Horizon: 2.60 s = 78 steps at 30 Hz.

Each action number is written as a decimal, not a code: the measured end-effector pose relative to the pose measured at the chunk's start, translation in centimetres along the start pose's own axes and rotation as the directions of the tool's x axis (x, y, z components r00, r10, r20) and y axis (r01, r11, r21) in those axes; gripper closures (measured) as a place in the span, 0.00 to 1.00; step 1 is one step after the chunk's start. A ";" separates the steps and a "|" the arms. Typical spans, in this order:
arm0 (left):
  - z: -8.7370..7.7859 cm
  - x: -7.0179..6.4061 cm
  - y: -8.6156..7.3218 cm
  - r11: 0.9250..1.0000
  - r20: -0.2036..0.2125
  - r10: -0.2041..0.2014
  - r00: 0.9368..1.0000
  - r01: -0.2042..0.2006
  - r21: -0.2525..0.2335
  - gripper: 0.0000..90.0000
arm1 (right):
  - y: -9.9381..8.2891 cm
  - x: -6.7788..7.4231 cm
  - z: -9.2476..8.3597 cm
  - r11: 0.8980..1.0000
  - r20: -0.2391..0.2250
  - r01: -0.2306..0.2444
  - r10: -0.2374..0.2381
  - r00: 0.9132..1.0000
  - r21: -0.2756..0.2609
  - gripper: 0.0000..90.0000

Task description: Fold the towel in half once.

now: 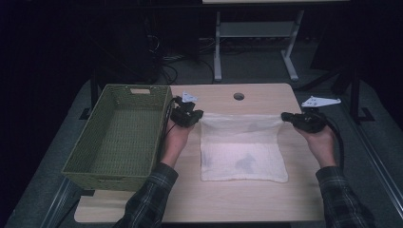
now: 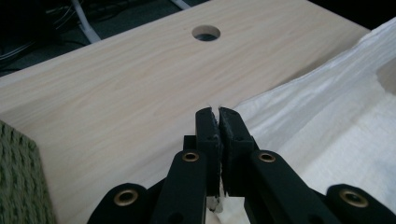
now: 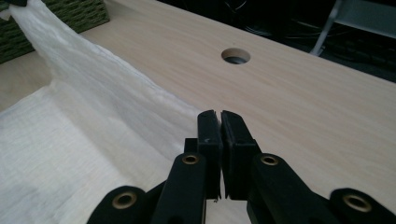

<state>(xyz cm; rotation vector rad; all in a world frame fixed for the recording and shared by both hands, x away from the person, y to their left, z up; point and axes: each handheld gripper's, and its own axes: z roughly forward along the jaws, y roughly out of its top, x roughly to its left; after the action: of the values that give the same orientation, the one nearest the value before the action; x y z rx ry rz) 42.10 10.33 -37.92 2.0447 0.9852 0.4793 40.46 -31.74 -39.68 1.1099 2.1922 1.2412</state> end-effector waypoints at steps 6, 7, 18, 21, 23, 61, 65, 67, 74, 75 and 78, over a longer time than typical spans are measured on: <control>-0.6 -0.8 -1.3 1.000 0.019 0.004 1.000 -0.004 0.011 0.97 | -1.7 0.9 -0.2 1.000 -0.015 -0.001 0.001 1.000 0.013 0.97; -0.6 -1.0 -1.5 1.000 0.026 0.001 1.000 -0.001 0.006 0.97 | -1.9 1.0 -0.3 1.000 -0.017 -0.003 0.003 1.000 0.011 0.97; -1.1 -2.3 -3.9 0.999 0.051 0.028 0.998 -0.031 0.041 0.97 | -4.4 2.4 -1.2 1.000 -0.045 -0.009 0.009 0.999 0.001 0.97; -1.2 -2.6 -4.8 0.998 0.057 0.035 0.998 -0.038 0.048 0.97 | -5.2 2.9 -1.5 1.000 -0.049 -0.004 0.004 0.999 0.002 0.97; -1.1 -2.7 -5.2 0.998 0.067 0.029 0.997 -0.032 0.049 0.97 | -5.7 3.2 -1.5 1.000 -0.053 -0.001 0.001 0.999 0.007 0.97; -3.8 -6.7 -10.8 0.975 0.198 0.115 0.973 -0.149 0.165 0.97 | -10.7 7.7 -5.6 0.995 -0.111 0.041 -0.031 0.993 0.091 0.96; -3.8 -7.1 -11.2 0.969 0.204 0.121 0.971 -0.160 0.186 0.97 | -11.1 8.0 -5.8 0.994 -0.115 0.039 -0.027 0.993 0.099 0.96; -3.8 -7.2 -11.4 0.966 0.202 0.138 0.970 -0.177 0.189 0.97 | -11.6 8.3 -5.9 0.993 -0.120 0.055 -0.042 0.992 0.109 0.96; -3.7 -7.4 -11.8 0.962 0.221 0.137 0.966 -0.183 0.204 0.93 | -12.3 8.7 -5.7 0.987 -0.128 0.067 -0.049 0.991 0.147 0.87; -3.9 -7.3 -11.6 0.962 0.222 0.140 0.965 -0.185 0.199 0.89 | -12.2 8.6 -5.9 0.988 -0.129 0.056 -0.037 0.991 0.143 0.82; -4.3 -7.1 -11.2 0.970 0.204 0.138 0.969 -0.174 0.168 0.74 | -11.9 8.4 -6.4 0.994 -0.125 0.019 -0.006 0.992 0.104 0.69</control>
<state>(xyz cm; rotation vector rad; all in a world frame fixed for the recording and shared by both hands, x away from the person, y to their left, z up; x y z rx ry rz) 29.64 11.14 -44.16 2.2994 0.7808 0.2733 25.76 -32.06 -45.89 1.0831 2.3781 1.2333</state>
